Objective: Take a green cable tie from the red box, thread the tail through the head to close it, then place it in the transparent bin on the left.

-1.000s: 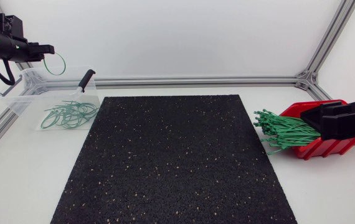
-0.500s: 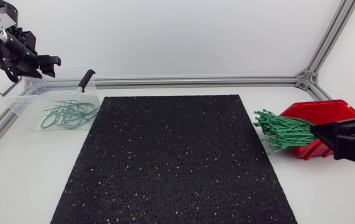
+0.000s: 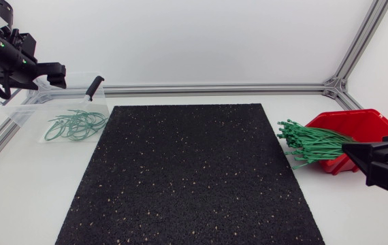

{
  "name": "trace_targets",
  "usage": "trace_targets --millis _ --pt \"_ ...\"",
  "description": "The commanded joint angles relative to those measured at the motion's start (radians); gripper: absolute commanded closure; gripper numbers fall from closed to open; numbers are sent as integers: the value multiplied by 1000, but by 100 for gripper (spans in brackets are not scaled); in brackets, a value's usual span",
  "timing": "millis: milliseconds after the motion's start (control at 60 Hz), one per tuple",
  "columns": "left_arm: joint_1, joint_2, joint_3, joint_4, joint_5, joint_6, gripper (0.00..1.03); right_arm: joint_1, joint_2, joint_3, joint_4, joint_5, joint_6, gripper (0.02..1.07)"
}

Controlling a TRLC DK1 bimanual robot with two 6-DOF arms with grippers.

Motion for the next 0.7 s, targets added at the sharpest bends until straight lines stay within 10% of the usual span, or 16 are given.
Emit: trace_targets --millis 0,683 --pt "-2 -87 -94 46 -5 -11 3 -7 -48 -57 51 25 -28 6" --pt "-88 -742 -832 485 29 -14 3 -64 -401 -293 280 63 -74 6"
